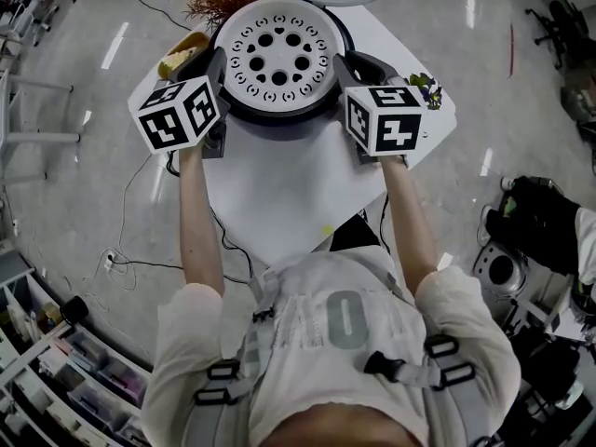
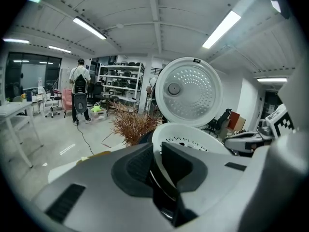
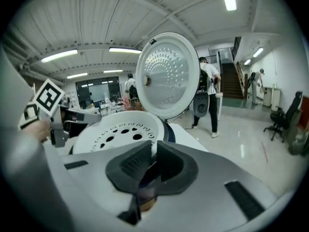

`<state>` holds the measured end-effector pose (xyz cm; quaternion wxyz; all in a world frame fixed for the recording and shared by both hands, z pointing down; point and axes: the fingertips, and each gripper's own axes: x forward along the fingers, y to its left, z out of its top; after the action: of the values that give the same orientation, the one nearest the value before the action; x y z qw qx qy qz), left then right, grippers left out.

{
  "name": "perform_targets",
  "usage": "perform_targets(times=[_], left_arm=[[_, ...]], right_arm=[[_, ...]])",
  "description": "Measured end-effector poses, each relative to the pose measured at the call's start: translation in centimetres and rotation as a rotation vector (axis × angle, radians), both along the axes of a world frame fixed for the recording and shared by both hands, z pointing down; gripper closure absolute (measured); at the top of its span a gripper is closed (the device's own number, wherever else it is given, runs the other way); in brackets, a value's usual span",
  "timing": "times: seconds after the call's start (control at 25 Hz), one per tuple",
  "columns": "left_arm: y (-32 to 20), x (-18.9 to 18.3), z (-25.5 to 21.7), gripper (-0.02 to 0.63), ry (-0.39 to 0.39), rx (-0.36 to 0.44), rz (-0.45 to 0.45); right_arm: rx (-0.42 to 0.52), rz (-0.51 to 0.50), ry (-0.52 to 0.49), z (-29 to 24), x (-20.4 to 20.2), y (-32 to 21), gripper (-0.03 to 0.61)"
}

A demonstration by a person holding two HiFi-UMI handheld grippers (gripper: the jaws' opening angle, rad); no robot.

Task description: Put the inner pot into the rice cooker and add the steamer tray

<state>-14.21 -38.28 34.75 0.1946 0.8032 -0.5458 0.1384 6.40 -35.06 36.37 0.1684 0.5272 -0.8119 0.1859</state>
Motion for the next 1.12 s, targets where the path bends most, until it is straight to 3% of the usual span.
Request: perform_targets(times=[0.04, 0.12, 0.36, 0.84, 1.12], left_arm=[[-0.2, 0.0, 0.1, 0.554, -0.016, 0.001, -0.003], [-0.4, 0.2, 0.4, 0.554, -0.052, 0.005, -0.008], [-0.5, 0.3, 0.5, 0.554, -0.135, 0.039, -0.008], [-0.5, -0.5, 0.0, 0.552, -0.108, 0.059, -0.018], [-0.2, -0.9, -3.4, 0.552, -0.104, 0.151, -0.067]], right_arm=[[0.013, 0.008, 0.044, 0.0, 0.2, -0.2, 0.570], [0.027, 0.015, 0.082, 0.1, 0.5, -0.5, 0.571], [0.030, 0.010, 0.064, -0.2, 0.4, -0.5, 0.571], [0.019, 0.000, 0.048, -0.2, -0.5, -0.6, 0.571], [0.070, -0.024, 0.044, -2.2, -0.6, -1.2, 0.571]])
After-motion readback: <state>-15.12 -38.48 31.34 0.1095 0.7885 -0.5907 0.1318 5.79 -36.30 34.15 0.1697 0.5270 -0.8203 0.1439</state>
